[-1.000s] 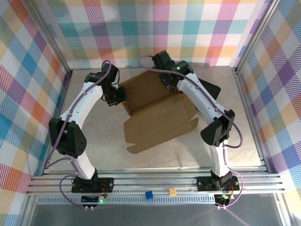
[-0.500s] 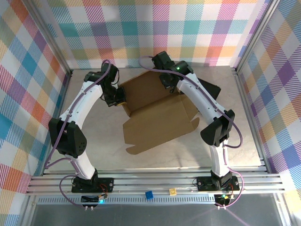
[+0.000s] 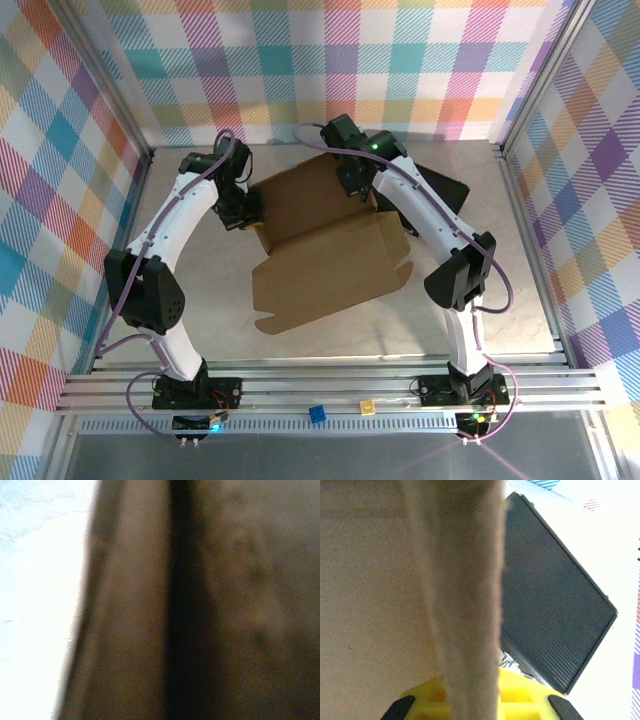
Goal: Fold the paper box
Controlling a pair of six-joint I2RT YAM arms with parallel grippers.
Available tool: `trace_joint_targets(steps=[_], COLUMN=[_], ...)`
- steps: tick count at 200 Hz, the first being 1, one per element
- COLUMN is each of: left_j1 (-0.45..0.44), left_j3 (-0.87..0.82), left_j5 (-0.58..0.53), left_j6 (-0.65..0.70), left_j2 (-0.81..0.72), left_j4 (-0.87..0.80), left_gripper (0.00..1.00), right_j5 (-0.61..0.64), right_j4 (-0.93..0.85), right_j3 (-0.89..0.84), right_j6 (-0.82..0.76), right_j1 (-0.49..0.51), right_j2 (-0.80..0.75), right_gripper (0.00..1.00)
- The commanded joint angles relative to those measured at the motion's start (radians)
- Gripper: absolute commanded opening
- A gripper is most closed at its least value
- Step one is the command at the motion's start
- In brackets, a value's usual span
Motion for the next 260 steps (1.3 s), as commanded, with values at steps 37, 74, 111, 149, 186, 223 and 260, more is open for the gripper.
trace_joint_targets(steps=[37, 74, 111, 149, 186, 223, 260], left_j1=[0.015, 0.043, 0.056, 0.054, 0.053, 0.049, 0.061], left_j3=[-0.054, -0.080, -0.065, -0.027, 0.009, 0.021, 0.015], left_j5=[-0.065, -0.047, -0.031, -0.082, -0.217, -0.212, -0.255], left_j6=[0.003, 0.028, 0.031, -0.020, -0.149, -0.157, 0.033], left_j2=[0.002, 0.009, -0.009, -0.056, -0.187, -0.275, -0.172], left_j4=[0.014, 0.002, -0.009, -0.024, 0.001, 0.023, -0.051], left_gripper=[0.06, 0.32, 0.39, 0.41, 0.41, 0.36, 0.40], right_j5=[-0.070, -0.126, -0.199, -0.253, -0.378, -0.509, -0.494], right_j4=[-0.100, -0.112, -0.112, -0.121, -0.131, -0.043, 0.022], right_j3=[0.005, -0.050, -0.097, -0.128, -0.171, -0.287, -0.338], right_j6=[0.094, 0.173, 0.246, 0.325, 0.498, 0.708, 0.638], right_j1=[0.030, 0.031, 0.032, 0.028, 0.002, 0.002, 0.003], right_j2=[0.031, 0.061, 0.106, 0.146, 0.150, 0.089, 0.058], right_gripper=[0.00, 0.00, 0.00, 0.00, 0.00, 0.00, 0.00])
